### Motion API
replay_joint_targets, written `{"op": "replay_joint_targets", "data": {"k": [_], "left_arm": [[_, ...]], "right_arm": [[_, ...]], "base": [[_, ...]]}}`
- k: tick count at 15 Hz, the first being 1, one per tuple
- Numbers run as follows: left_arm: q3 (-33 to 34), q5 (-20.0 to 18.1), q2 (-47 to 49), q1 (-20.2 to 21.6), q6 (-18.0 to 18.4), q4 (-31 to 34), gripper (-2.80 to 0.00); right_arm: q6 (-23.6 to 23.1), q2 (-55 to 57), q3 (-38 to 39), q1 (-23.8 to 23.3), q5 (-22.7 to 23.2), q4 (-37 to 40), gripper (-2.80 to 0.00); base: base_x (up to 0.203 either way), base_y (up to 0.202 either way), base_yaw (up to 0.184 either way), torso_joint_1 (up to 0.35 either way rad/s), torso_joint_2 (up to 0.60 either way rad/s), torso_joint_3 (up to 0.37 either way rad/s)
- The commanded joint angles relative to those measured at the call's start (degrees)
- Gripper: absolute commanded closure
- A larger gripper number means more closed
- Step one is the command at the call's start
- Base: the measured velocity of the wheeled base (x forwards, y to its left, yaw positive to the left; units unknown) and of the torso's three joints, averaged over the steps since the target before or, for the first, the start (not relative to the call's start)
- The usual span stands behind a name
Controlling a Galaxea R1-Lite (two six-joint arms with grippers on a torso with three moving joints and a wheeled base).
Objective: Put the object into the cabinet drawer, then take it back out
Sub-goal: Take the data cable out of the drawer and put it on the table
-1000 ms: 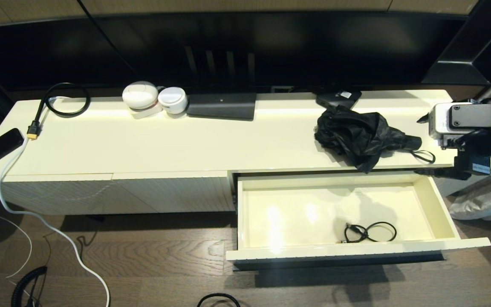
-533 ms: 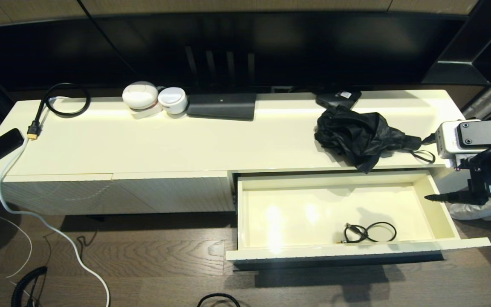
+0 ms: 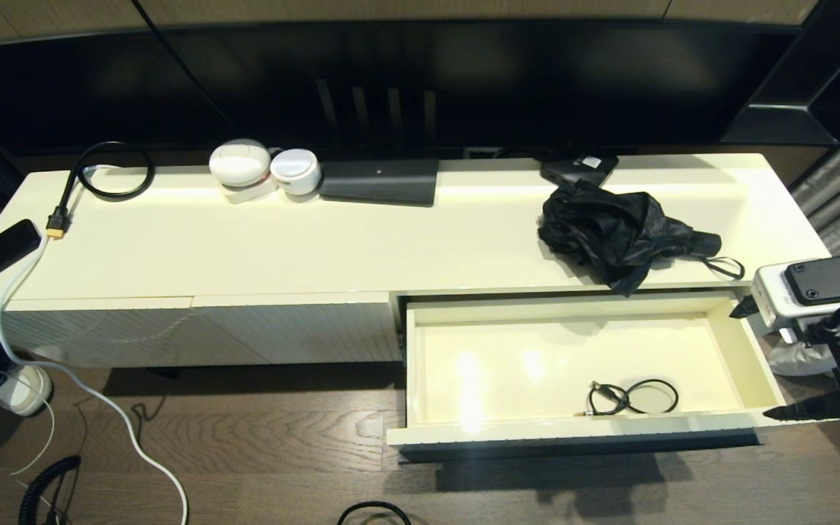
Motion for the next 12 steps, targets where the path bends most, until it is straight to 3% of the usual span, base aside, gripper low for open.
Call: {"op": "replay_joint_targets", "data": {"k": [1,3,7,12], "left_arm": [[0.0,0.03,0.0,-0.02,-0.03,-0.02,0.0],[0.0,0.03,0.0,0.01,-0.03,-0.06,0.0],[0.0,0.03,0.0,0.06,-0.03,-0.05,0.0],[0.05,0.03,0.0,-0.02,-0.03,-0.02,0.0]], "right_arm": [[-3.92,2.21,0.43,-1.4,0.06,0.95,-2.8],[-6.54,4.83,1.35,-2.16,-0.15,0.36,-2.8],[-6.72,10.68,2.12,-2.59,-0.45,-7.4,-2.8],[-6.57,16.01,1.61,-3.12,-1.25,-11.01,-2.8]], "base": [[0.0,0.0,0.0,0.0,0.0,0.0],[0.0,0.0,0.0,0.0,0.0,0.0],[0.0,0.0,0.0,0.0,0.0,0.0],[0.0,0.0,0.0,0.0,0.0,0.0]]}}
